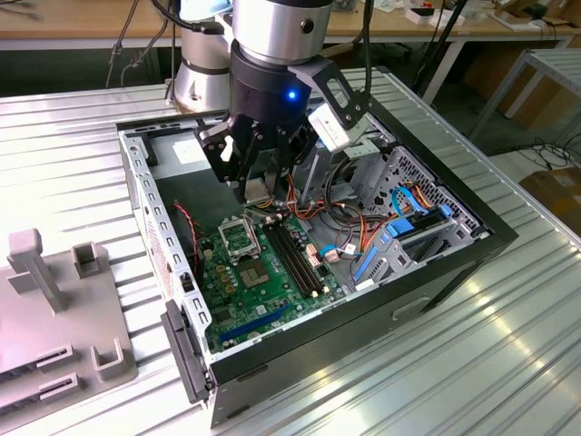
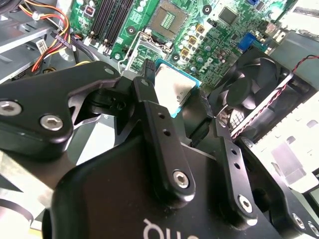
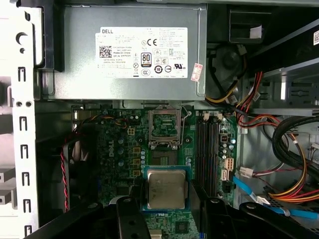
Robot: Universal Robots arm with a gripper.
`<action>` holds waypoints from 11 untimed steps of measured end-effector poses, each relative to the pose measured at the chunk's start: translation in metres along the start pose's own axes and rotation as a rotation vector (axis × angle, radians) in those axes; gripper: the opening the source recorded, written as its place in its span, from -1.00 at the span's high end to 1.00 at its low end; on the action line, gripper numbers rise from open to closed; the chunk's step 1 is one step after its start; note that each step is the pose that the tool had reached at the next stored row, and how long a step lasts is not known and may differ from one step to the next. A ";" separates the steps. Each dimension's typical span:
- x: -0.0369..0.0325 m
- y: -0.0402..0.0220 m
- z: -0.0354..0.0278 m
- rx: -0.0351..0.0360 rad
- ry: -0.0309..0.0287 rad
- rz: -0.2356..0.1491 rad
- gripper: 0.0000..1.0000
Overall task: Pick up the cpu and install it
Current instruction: 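Place the cpu into insertion slot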
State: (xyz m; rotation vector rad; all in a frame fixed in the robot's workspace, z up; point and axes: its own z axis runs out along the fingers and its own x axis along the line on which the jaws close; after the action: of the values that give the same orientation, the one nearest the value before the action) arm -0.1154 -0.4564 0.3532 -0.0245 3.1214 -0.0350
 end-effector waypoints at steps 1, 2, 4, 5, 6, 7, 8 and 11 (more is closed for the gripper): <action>0.0000 0.0000 0.0000 -0.0003 0.0001 0.000 0.06; 0.0000 0.0000 0.0000 -0.0007 0.0000 0.000 0.06; 0.0000 -0.0001 0.0001 -0.0008 -0.0001 0.000 0.06; 0.0000 -0.0002 0.0001 -0.0008 -0.0001 0.000 0.06; 0.0000 -0.0006 0.0005 -0.0008 -0.0001 0.000 0.06; -0.0002 -0.0011 0.0011 -0.0004 0.0000 0.000 0.06; -0.0001 -0.0041 0.0032 0.0000 0.0003 0.000 0.06; -0.0023 -0.0099 0.0101 -0.0004 0.0001 0.000 0.06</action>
State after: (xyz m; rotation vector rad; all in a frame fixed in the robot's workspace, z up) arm -0.1127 -0.4665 0.3434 -0.0247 3.1215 -0.0344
